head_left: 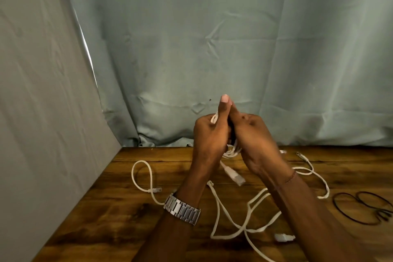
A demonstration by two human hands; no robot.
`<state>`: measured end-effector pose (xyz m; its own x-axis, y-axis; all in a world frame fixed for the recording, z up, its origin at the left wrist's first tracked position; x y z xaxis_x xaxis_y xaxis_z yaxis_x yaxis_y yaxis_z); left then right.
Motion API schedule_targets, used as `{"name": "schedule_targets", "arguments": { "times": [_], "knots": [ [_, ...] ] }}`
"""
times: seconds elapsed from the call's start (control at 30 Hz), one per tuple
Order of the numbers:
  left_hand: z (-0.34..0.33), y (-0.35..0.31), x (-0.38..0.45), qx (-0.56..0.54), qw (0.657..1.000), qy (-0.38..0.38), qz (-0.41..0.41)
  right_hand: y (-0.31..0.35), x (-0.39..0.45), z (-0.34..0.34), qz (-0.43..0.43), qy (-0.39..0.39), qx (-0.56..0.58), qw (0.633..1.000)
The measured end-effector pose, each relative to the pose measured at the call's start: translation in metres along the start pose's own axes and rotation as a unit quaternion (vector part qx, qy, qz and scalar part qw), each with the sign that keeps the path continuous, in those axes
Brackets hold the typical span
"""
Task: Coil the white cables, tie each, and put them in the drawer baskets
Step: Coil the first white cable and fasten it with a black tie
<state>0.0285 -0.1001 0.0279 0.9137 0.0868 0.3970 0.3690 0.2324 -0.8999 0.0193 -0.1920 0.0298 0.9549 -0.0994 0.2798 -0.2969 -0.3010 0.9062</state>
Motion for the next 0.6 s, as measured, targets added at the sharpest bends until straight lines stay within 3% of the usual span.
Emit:
{"name": "schedule_targets", "arguments": {
  "times": [0.07,0.17,0.3,0.47,0.6],
  "knots": [
    [0.004,0.003,0.002,-0.012,0.999,-0.035,0.026,-0.002,-0.001,-0.003,-0.064,0.022,0.081,0.994],
    [0.008,0.011,0.006,-0.016,0.996,-0.046,0.074,-0.007,-0.003,-0.008,-0.066,0.028,0.09,0.993],
    [0.007,0.013,0.003,0.037,0.994,-0.094,0.037,-0.01,-0.003,-0.013,-0.102,0.017,0.12,0.987],
    [-0.004,-0.002,-0.004,0.063,0.995,-0.076,-0.024,-0.002,-0.008,-0.004,0.058,-0.044,-0.024,0.997],
    [-0.007,0.0,-0.006,0.041,0.998,-0.035,0.026,-0.004,-0.006,0.001,0.134,-0.065,-0.108,0.983]
  ]
}}
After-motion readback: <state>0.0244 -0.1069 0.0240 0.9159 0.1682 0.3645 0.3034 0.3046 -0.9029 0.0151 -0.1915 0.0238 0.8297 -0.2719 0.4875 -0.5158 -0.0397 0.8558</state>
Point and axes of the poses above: each hand's wrist, its own x-axis towards the middle knuckle, its own z-axis out of the back of the hand, y = z × x, the point moved 4 cm from there along x, towards the middle knuckle, and after that the axes turned 15 degrees about x, right-handed, at the moved point
